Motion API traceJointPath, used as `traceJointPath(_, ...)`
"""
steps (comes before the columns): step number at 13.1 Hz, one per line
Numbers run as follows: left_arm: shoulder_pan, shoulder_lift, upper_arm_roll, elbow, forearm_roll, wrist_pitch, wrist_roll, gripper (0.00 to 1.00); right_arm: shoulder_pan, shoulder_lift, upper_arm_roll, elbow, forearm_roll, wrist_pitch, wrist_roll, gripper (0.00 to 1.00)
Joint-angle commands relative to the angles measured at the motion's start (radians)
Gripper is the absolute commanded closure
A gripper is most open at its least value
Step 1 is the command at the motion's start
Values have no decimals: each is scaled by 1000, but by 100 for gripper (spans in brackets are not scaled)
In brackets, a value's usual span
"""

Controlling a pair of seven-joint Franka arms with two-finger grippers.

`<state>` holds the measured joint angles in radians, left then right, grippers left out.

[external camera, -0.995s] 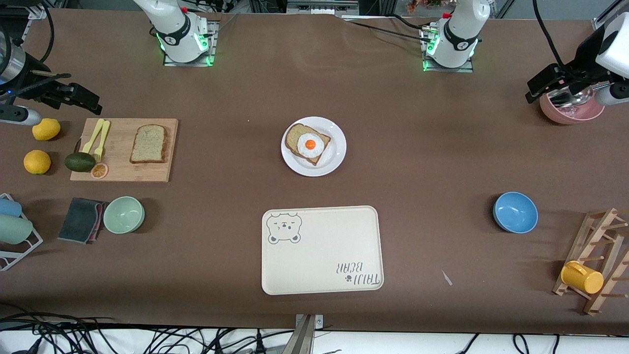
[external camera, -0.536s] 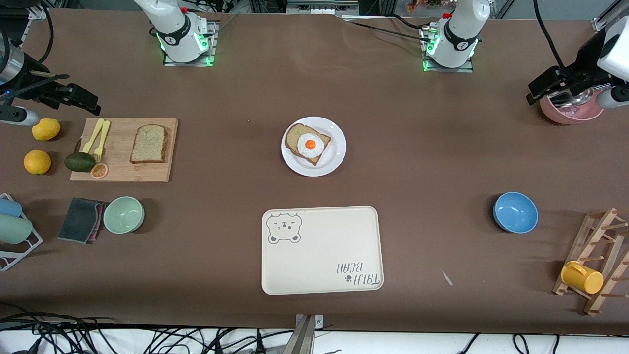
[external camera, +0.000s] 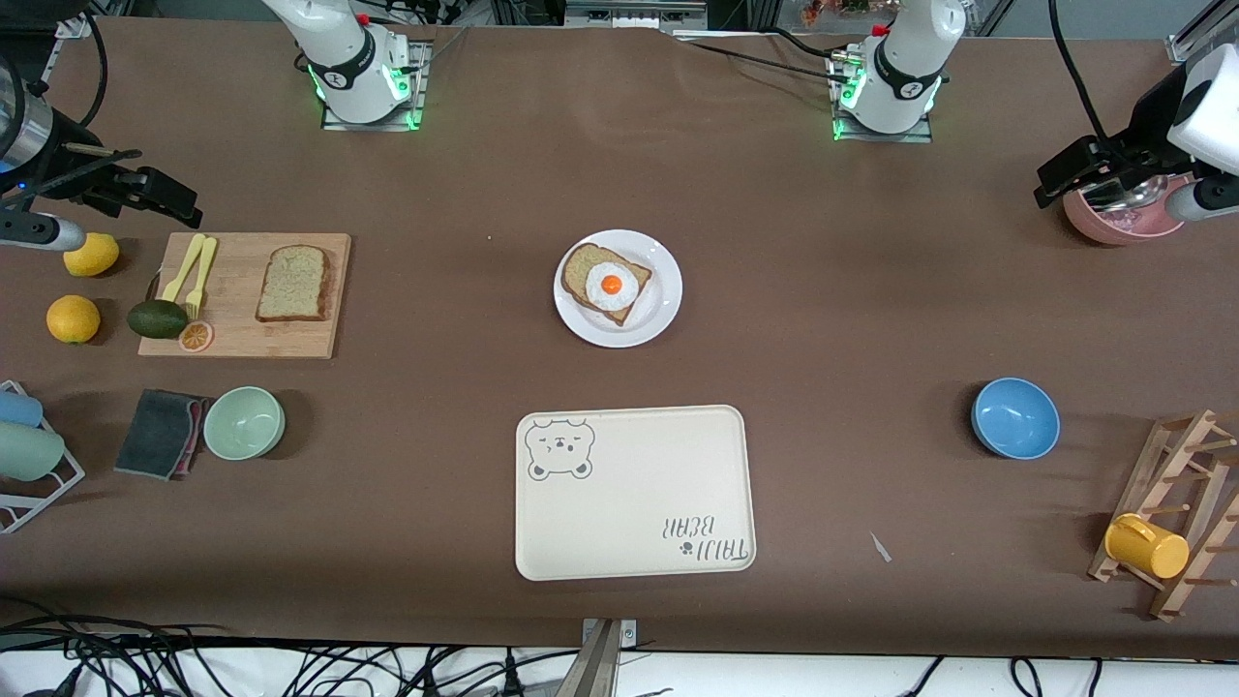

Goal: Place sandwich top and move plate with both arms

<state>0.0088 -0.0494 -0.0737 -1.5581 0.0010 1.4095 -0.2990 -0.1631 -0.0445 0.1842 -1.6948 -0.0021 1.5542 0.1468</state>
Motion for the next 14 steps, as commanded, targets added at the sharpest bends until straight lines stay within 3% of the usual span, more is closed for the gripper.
traceJointPath(1,8,2,5,27,27,-24,12,0,-3,-18,1,-32,16,12,-3,0)
traceJointPath(3,8,2,6,27,56,-21,12,0,-3,-20,1,-72,17,42,-1,0)
traceJointPath(10,13,-1,26,-10,40,40,103,0,-3,-54,43,-396,-2,309,2,4)
traceJointPath(14,8,17,23,-17,43,59,104,0,-3,-28,43,-623,-4,582,34,3)
